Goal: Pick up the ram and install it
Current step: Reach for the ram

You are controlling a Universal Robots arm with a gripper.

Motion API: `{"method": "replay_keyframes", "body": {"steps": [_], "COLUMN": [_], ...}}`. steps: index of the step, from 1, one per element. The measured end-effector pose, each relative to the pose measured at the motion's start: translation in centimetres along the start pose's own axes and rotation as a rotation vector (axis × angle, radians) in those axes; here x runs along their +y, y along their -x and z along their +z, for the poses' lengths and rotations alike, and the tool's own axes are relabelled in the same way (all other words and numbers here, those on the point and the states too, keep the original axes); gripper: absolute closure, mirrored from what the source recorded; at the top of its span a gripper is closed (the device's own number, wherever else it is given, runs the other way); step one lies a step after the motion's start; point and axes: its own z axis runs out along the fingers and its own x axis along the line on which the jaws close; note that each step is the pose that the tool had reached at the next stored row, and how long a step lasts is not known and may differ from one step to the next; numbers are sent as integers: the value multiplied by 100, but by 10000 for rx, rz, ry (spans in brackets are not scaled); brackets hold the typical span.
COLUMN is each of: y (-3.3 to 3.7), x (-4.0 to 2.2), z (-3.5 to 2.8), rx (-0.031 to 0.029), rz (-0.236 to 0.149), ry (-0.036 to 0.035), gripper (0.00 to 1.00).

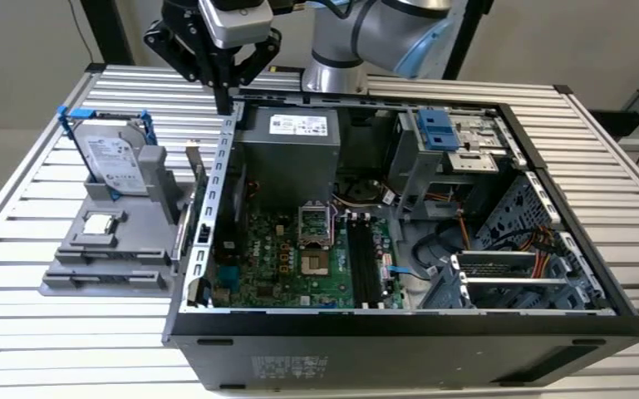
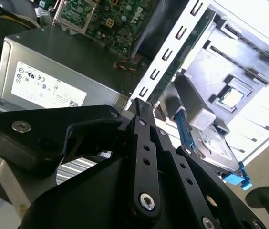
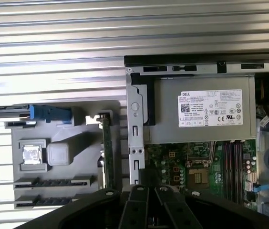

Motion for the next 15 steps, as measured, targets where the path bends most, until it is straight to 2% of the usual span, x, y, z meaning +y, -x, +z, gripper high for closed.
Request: {"method": "replay_keyframes", "body": {"steps": [15], "y": [-213], "x": [-15], "z": [-4], "rx": [17], "rz": [1], "ry": [0], "gripper": [100]}}
